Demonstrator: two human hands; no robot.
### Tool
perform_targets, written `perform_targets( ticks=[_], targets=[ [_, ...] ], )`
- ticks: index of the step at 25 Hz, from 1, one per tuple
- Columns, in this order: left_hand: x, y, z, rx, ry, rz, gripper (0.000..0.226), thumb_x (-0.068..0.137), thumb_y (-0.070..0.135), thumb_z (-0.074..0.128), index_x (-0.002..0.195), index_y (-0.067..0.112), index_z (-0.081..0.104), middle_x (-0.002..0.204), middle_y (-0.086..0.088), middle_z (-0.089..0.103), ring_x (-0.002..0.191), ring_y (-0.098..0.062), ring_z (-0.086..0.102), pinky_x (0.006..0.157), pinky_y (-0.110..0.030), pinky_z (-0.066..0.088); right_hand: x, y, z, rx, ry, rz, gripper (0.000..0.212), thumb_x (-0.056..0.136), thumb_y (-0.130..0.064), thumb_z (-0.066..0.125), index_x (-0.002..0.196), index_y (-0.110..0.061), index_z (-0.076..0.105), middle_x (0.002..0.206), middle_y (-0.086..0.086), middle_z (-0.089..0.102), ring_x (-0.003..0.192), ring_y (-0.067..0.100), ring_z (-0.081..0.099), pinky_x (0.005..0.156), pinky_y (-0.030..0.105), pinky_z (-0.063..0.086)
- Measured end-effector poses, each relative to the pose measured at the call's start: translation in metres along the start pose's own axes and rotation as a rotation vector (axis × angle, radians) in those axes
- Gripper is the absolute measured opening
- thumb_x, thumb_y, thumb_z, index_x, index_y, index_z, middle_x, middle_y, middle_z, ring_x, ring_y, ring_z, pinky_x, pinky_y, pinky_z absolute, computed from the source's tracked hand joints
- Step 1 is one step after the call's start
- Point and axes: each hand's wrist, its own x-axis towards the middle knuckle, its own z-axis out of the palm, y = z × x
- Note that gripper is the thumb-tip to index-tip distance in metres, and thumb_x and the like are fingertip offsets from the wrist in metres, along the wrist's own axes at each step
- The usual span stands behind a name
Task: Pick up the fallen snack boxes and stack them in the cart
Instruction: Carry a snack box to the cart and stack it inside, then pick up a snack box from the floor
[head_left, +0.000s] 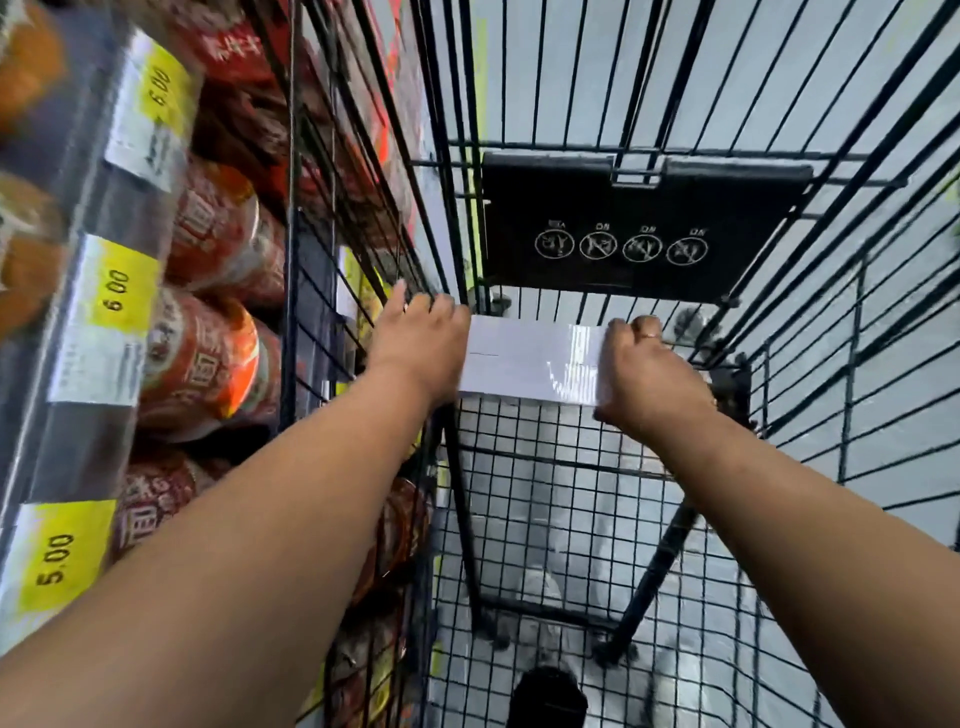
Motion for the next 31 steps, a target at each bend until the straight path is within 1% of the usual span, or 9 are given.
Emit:
perform_targets(
  ticks=[3, 6, 9, 11, 14, 19, 24, 28, 31],
  targets=[
    [0.005, 0.003, 0.015, -0.004, 0.028, -0.029, 0.061, 0.084, 0.027, 0.053, 0.14, 0.013, 0.035, 0.135, -0.01, 0.047, 0.126, -0.033, 0.045, 0.118, -0.049, 0.012, 0.006, 0.0, 0.015, -0.024, -0.009, 0.004, 0.078, 0.074, -0.02, 0.077, 0.132, -0.012, 0.026, 0.133, 0.018, 0.031, 0.081, 0.038, 0.061, 0.058, 0.038, 0.042],
    [0.004, 0.003, 0.02, 0.016, 0.036, -0.038, 0.069, 0.085, 0.03, 0.053, 0.147, 0.013, 0.027, 0.142, -0.011, 0.042, 0.133, -0.033, 0.038, 0.118, -0.049, 0.01, 0.004, 0.001, 0.021, -0.001, 0.01, -0.009, 0.091, 0.076, -0.013, 0.074, 0.145, -0.017, 0.015, 0.147, 0.018, 0.018, 0.086, 0.04, 0.061, 0.062, 0.04, 0.046],
    [-0.002, 0.006, 0.019, 0.008, 0.0, -0.085, 0.076, 0.087, 0.031, 0.052, 0.152, 0.016, 0.016, 0.156, -0.013, 0.024, 0.145, -0.031, 0.019, 0.121, -0.046, 0.006, -0.005, 0.006, 0.012, -0.018, -0.072, -0.003, 0.108, 0.079, -0.018, 0.075, 0.153, -0.024, -0.004, 0.159, 0.017, -0.005, 0.112, 0.04, 0.054, 0.082, 0.043, 0.051],
    [-0.009, 0.009, 0.015, -0.011, -0.048, -0.115, 0.079, 0.088, 0.031, 0.053, 0.154, 0.017, 0.011, 0.159, -0.013, 0.015, 0.147, -0.031, 0.013, 0.121, -0.046, 0.003, -0.015, 0.007, 0.004, 0.017, -0.107, -0.002, 0.116, 0.078, -0.027, 0.079, 0.153, -0.025, -0.009, 0.16, 0.016, -0.012, 0.128, 0.04, 0.043, 0.095, 0.046, 0.048],
    [-0.027, 0.015, -0.002, -0.055, -0.077, -0.128, 0.089, 0.087, 0.034, 0.062, 0.154, 0.016, 0.007, 0.16, -0.013, 0.011, 0.148, -0.03, 0.01, 0.12, -0.046, 0.002, -0.036, 0.007, -0.013, 0.111, -0.099, 0.005, 0.116, 0.076, -0.035, 0.08, 0.153, -0.027, -0.007, 0.161, 0.012, -0.012, 0.138, 0.038, 0.032, 0.105, 0.045, 0.041],
    [-0.062, 0.03, -0.047, -0.126, -0.033, -0.116, 0.095, 0.086, 0.044, 0.065, 0.154, 0.017, 0.006, 0.159, -0.013, 0.012, 0.148, -0.029, 0.01, 0.121, -0.045, 0.003, -0.081, 0.011, -0.049, 0.276, -0.017, 0.005, 0.111, 0.076, -0.037, 0.079, 0.154, -0.026, 0.0, 0.161, 0.007, -0.007, 0.138, 0.033, 0.034, 0.109, 0.04, 0.036],
    [-0.105, 0.062, -0.121, -0.175, 0.1, -0.064, 0.098, 0.084, 0.051, 0.066, 0.154, 0.017, 0.007, 0.16, -0.012, 0.015, 0.147, -0.029, 0.015, 0.121, -0.044, 0.009, -0.147, 0.027, -0.106, 0.359, 0.114, -0.008, 0.109, 0.076, -0.038, 0.078, 0.154, -0.029, 0.002, 0.16, 0.006, -0.001, 0.138, 0.031, 0.036, 0.111, 0.04, 0.035],
    [-0.15, 0.104, -0.182, -0.308, 0.238, -0.011, 0.101, 0.082, 0.055, 0.066, 0.154, 0.02, 0.005, 0.16, -0.01, 0.015, 0.146, -0.028, 0.017, 0.121, -0.041, 0.014, -0.207, 0.054, -0.149, 0.439, 0.244, 0.004, 0.108, 0.074, -0.041, 0.079, 0.153, -0.031, 0.006, 0.159, 0.005, 0.003, 0.138, 0.029, 0.034, 0.111, 0.042, 0.036],
    [-0.199, 0.146, -0.23, -0.384, 0.354, 0.06, 0.101, 0.082, 0.057, 0.065, 0.155, 0.02, 0.006, 0.16, -0.009, 0.016, 0.146, -0.027, 0.019, 0.12, -0.039, 0.017, -0.27, 0.087, -0.172, 0.492, 0.369, 0.02, 0.109, 0.072, -0.043, 0.08, 0.153, -0.03, 0.009, 0.157, 0.005, 0.008, 0.139, 0.026, 0.033, 0.11, 0.04, 0.037]
  ],
)
